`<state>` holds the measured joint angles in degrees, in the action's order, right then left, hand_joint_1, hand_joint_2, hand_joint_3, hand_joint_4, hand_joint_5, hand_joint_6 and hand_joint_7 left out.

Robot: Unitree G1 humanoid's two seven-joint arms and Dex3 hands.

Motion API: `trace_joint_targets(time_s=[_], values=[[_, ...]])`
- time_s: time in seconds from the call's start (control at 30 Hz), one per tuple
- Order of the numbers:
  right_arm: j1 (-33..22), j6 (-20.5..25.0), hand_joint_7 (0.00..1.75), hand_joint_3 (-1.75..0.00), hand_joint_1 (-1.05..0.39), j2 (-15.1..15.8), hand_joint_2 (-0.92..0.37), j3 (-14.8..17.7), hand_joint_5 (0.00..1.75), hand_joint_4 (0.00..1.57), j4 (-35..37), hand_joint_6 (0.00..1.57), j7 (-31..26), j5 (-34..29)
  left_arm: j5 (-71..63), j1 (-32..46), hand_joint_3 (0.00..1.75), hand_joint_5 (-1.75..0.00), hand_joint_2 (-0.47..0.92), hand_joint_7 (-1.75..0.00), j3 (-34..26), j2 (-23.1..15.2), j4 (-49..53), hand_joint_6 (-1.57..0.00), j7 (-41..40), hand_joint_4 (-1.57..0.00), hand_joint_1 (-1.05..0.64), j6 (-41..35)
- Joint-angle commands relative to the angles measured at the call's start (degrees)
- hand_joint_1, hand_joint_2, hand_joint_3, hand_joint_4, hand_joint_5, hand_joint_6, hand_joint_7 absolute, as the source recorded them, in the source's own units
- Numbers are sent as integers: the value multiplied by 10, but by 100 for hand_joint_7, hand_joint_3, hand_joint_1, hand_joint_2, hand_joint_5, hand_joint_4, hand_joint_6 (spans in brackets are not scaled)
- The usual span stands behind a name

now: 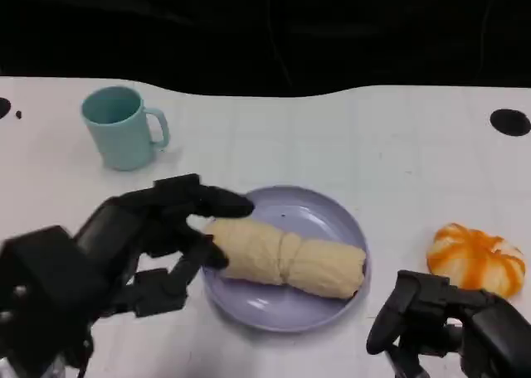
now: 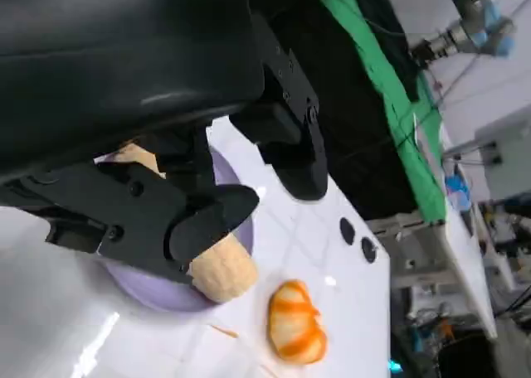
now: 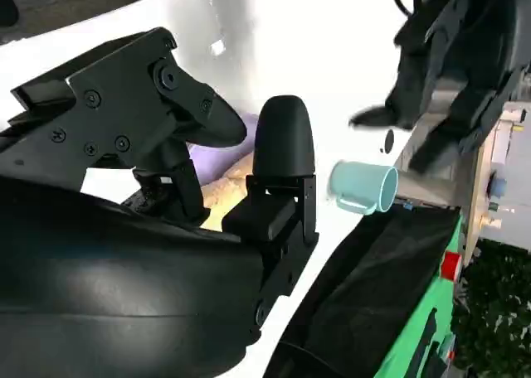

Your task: Grasp the towel on the left side of the plate with the left hand and place it into the plate.

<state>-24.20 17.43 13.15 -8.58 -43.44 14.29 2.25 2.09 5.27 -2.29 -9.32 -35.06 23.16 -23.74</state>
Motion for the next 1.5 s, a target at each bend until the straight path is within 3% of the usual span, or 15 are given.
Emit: trace_joint_targets(time_s=[0.03,0.23,0.6,1.13,1.5], values=[[-1,-4,135,-107,-10,3,-57,5,166,76,2,70,-1,3,84,31,145,-164,45,-134,-49,8,-50,-78,-16,-79,-3,-89],[-4,-8,134,-108,-10,5,-57,11,166,76,6,70,3,7,159,73,143,-174,48,-154,-74,26,-118,-81,-60,-86,-2,-183],[2,-2,135,-107,-11,18,-57,27,166,74,10,68,17,9,276,143,139,-175,51,-169,-95,64,-179,-72,-143,-84,-7,-294],[-4,-26,134,-107,-9,18,-57,35,166,74,22,69,20,9,274,126,136,-175,55,-175,-73,36,-96,-66,-151,-80,-4,-267],[-8,-29,134,-109,-8,17,-58,45,167,73,24,68,30,20,273,126,131,-175,54,-167,-57,31,-87,-64,-154,-75,-5,-252]])
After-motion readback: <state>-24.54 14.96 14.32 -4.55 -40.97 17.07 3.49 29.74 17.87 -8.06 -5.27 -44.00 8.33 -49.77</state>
